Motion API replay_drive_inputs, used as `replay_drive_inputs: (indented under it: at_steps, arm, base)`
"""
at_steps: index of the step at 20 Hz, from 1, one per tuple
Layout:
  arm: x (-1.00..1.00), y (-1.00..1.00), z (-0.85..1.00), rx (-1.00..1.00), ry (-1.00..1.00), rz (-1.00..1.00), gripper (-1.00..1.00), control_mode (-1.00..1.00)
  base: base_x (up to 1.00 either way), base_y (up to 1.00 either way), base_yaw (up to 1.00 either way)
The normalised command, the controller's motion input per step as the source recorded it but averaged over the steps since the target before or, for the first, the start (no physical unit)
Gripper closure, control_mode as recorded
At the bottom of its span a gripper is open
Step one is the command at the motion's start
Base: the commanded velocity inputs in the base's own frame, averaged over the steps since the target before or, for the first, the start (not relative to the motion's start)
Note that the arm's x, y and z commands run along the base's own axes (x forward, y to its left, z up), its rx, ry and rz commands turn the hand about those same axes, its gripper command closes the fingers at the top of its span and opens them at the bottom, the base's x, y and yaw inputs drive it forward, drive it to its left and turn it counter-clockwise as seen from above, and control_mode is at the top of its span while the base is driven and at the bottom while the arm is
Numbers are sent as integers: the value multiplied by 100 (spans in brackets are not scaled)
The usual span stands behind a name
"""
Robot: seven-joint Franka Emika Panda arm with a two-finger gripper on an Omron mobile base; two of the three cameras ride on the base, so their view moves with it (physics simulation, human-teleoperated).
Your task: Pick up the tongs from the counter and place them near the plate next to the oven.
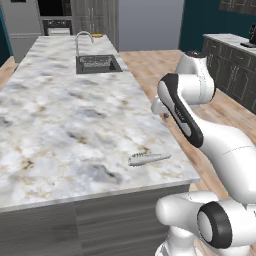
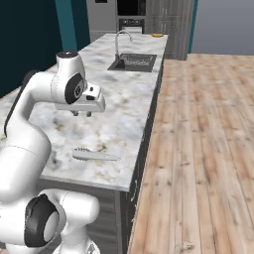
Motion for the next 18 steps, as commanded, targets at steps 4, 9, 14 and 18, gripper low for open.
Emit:
replay_drive_inputs:
  at_steps: [4, 9, 14, 18]
  arm:
    - [-6, 0, -9, 0, 0, 1, -100, -100]
    - [-26, -6, -8, 0, -7, 5, -100, -100]
    - [-10, 0, -8, 0, -3, 11, -100, -100]
    - [0, 0, 0, 0, 1, 13, -100, -100]
  base:
    - [0, 0, 0]
    - [0, 0, 0]
    - [0, 0, 0]
    - [0, 0, 0]
